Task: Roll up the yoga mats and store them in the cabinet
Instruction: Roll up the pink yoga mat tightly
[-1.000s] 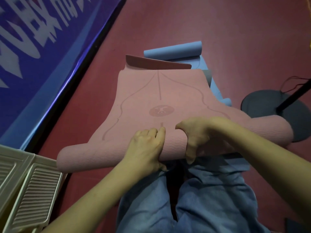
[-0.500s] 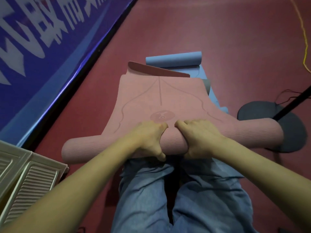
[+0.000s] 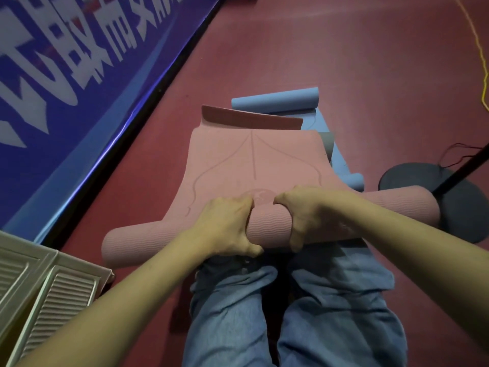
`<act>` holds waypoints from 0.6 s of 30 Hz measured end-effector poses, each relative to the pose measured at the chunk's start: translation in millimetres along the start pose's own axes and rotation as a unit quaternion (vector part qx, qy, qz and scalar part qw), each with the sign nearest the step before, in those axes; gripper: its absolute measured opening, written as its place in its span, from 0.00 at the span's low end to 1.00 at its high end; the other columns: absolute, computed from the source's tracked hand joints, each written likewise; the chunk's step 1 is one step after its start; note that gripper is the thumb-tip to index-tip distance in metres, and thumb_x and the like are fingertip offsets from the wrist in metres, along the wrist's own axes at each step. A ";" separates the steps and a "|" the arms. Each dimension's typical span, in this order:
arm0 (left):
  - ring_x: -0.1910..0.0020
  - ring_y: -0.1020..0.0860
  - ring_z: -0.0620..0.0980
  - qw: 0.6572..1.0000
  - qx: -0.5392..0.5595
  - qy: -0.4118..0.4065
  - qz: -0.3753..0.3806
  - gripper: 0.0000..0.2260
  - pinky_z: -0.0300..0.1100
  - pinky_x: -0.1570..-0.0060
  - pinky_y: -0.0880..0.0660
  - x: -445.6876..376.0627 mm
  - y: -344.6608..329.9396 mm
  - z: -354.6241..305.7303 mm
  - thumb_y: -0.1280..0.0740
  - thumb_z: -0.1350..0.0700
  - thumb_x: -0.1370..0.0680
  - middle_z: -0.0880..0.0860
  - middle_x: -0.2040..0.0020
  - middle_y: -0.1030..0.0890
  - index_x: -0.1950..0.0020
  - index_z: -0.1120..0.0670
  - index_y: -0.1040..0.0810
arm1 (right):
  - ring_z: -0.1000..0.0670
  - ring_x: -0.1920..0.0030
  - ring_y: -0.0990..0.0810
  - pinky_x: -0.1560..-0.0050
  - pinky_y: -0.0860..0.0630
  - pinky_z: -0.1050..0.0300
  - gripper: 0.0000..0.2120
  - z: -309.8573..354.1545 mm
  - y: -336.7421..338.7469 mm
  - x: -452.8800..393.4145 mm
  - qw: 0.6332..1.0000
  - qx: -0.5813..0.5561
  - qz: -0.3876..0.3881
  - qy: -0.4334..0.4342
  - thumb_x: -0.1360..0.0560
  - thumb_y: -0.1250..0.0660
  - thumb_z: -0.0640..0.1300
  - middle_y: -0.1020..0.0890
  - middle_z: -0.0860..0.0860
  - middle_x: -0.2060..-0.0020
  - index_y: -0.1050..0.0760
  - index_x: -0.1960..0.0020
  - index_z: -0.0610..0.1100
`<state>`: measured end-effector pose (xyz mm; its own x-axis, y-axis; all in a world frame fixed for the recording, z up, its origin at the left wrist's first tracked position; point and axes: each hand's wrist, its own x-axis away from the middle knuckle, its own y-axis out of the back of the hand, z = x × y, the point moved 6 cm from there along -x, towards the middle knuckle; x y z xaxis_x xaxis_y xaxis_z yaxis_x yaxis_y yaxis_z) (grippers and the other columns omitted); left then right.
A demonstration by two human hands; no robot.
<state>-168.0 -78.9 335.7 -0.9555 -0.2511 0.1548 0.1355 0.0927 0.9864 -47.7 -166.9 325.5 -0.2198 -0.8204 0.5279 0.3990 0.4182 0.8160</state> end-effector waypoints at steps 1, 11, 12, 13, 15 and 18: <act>0.47 0.19 0.58 1.000 -0.017 -0.002 0.001 0.35 0.50 0.50 0.23 0.6 -2.3 -2.4 0.26 0.33 0.37 0.52 0.44 0.18 0.40 0.52 0.29 | 0.48 0.52 0.21 0.53 0.23 0.56 0.37 -2.1 0.2 -1.7 1.000 -0.008 0.004 0.000 0.46 0.16 0.56 0.21 0.55 0.54 0.25 0.40 0.54; 0.49 0.19 0.58 0.996 -0.085 0.017 -0.021 0.29 0.47 0.56 0.27 -13.2 -16.2 -6.6 0.25 0.40 0.36 0.53 0.46 0.19 0.43 0.54 0.29 | 0.47 0.51 0.20 0.51 0.21 0.52 0.36 -10.4 0.7 -2.5 0.999 -0.007 -0.049 -0.006 0.45 0.18 0.60 0.19 0.52 0.50 0.26 0.41 0.54; 0.49 0.18 0.58 0.996 -0.084 0.017 -0.015 0.29 0.48 0.56 0.27 -13.6 -16.8 -6.3 0.25 0.40 0.36 0.53 0.46 0.18 0.44 0.54 0.30 | 0.47 0.50 0.20 0.50 0.21 0.51 0.35 -10.1 -1.4 -1.8 0.998 0.004 -0.055 -0.002 0.45 0.18 0.60 0.19 0.52 0.48 0.28 0.42 0.54; 0.50 0.18 0.59 0.997 -0.081 0.018 -0.010 0.30 0.48 0.56 0.26 -13.9 -16.8 -5.4 0.24 0.40 0.37 0.53 0.46 0.18 0.44 0.54 0.30 | 0.46 0.49 0.20 0.49 0.22 0.50 0.35 -8.4 -3.0 -0.1 0.997 0.026 -0.073 0.004 0.45 0.20 0.61 0.19 0.51 0.47 0.30 0.44 0.53; 0.49 0.18 0.60 0.997 -0.079 0.022 -0.002 0.30 0.49 0.55 0.24 -13.4 -13.7 -3.8 0.24 0.39 0.37 0.54 0.46 0.18 0.44 0.54 0.30 | 0.44 0.47 0.20 0.50 0.23 0.48 0.35 -4.1 -5.3 6.2 0.989 0.074 -0.125 0.016 0.44 0.22 0.64 0.21 0.51 0.46 0.32 0.45 0.51; 0.49 0.18 0.61 0.996 -0.084 0.023 -0.019 0.30 0.51 0.53 0.23 -3.8 -5.1 -7.8 0.24 0.40 0.37 0.55 0.46 0.18 0.44 0.54 0.29 | 0.43 0.47 0.19 0.53 0.23 0.49 0.34 4.8 -8.8 26.6 0.975 0.096 -0.198 0.015 0.41 0.24 0.64 0.20 0.52 0.45 0.33 0.44 0.49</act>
<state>-163.0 -85.9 330.5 -0.9479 -0.2966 0.1162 0.1454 -0.0783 0.9863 -61.3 -190.5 333.5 -0.2959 -0.9422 0.1573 0.1129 0.1290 0.9852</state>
